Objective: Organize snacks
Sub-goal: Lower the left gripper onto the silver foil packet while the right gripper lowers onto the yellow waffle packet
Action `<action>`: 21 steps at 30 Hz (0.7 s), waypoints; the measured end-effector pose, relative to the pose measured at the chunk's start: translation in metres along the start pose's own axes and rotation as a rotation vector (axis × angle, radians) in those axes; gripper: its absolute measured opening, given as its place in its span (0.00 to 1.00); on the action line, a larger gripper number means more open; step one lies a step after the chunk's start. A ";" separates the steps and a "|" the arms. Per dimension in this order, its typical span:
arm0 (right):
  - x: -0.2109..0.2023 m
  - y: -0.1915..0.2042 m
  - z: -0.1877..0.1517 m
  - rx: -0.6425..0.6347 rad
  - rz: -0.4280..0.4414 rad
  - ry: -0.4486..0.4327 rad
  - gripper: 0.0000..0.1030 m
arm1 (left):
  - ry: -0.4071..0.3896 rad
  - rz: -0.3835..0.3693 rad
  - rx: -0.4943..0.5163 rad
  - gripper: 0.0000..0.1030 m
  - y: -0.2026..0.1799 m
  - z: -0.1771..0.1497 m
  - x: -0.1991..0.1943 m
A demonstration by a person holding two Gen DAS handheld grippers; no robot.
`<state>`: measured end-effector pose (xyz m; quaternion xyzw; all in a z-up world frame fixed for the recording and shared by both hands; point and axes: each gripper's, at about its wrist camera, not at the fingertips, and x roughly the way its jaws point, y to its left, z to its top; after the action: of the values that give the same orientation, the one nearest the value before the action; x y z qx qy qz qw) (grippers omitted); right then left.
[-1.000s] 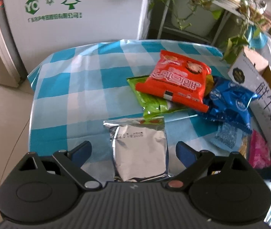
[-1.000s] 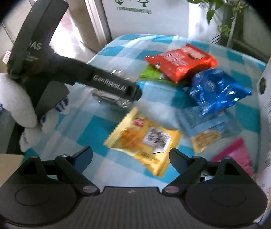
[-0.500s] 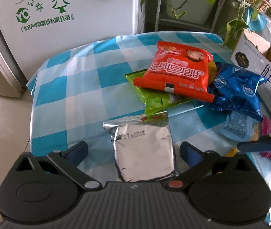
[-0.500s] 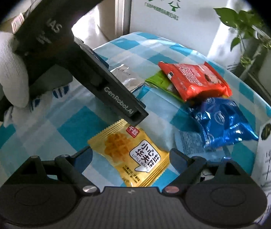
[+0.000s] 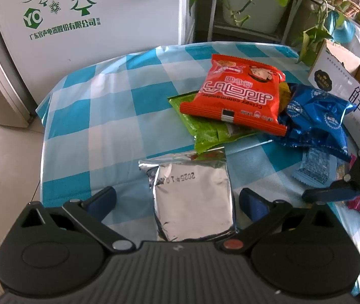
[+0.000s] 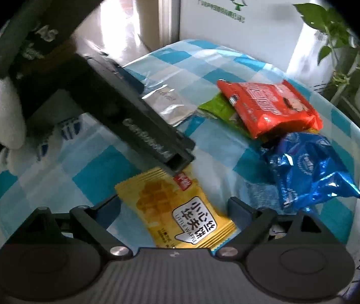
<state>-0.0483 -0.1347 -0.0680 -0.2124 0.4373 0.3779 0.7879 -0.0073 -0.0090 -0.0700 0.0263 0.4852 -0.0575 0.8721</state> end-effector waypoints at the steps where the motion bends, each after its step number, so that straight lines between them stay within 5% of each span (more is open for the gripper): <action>1: 0.000 0.001 0.000 -0.011 0.003 0.000 0.92 | -0.001 0.000 0.000 1.00 0.000 0.000 0.000; 8: -0.001 0.004 -0.003 0.011 -0.010 -0.005 0.90 | -0.004 0.006 -0.001 1.00 -0.001 -0.001 -0.001; 14: -0.008 0.000 -0.005 0.048 -0.023 -0.025 0.66 | -0.017 0.002 0.000 0.99 -0.001 -0.001 -0.002; 21: -0.016 0.001 -0.008 0.092 -0.039 -0.027 0.60 | -0.057 -0.015 0.009 0.71 -0.004 -0.001 -0.008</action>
<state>-0.0589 -0.1459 -0.0591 -0.1792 0.4395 0.3446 0.8099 -0.0128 -0.0124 -0.0632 0.0251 0.4603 -0.0669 0.8849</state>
